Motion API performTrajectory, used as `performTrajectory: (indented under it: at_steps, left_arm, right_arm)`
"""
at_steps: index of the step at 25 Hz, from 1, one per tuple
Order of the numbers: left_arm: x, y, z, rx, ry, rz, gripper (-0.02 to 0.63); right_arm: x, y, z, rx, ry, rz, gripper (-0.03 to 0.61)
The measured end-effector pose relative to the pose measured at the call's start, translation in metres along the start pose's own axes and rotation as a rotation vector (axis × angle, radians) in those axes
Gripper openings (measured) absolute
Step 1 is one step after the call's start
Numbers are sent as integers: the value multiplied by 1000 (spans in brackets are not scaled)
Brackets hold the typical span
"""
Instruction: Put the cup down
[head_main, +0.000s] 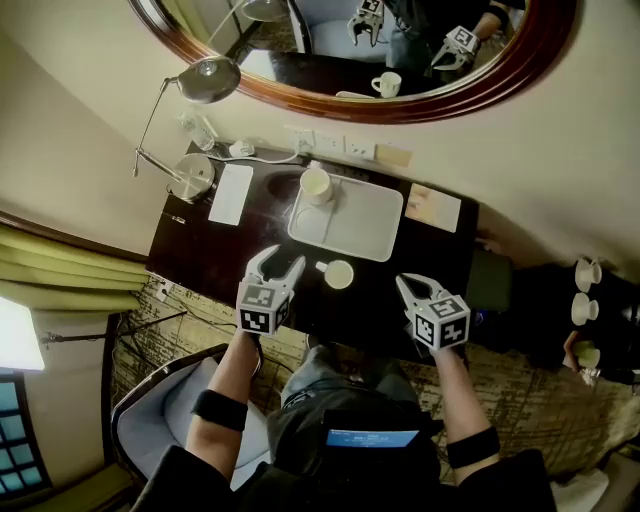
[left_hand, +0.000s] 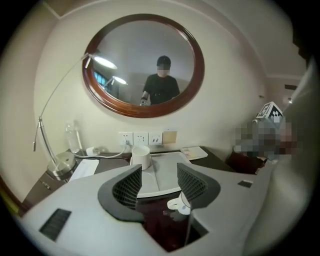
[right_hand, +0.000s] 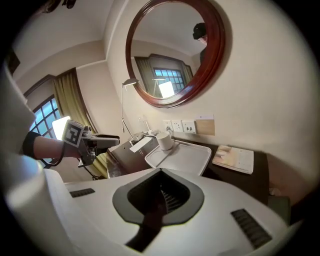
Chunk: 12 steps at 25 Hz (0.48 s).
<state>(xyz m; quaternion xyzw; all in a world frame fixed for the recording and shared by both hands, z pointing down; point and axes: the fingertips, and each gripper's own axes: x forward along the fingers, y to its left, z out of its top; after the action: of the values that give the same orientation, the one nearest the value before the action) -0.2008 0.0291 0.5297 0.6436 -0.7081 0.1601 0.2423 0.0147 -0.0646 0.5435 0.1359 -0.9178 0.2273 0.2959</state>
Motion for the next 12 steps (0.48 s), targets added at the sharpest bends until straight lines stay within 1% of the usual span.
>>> performTrajectory:
  at_steps: [2, 4, 7, 12]
  left_arm:
    - [19, 15, -4, 33, 26, -39, 278]
    - [39, 33, -5, 61, 43, -55, 329]
    - [67, 51, -1, 106, 34, -88, 403]
    - [117, 66, 2, 197, 27, -202, 475]
  right_arm:
    - [4, -9, -11, 27, 10, -32, 3]
    - [8, -16, -22, 49, 17, -57, 3]
    - [13, -21, -36, 87, 22, -82, 3]
    - [23, -33, -57, 158, 20, -144, 3]
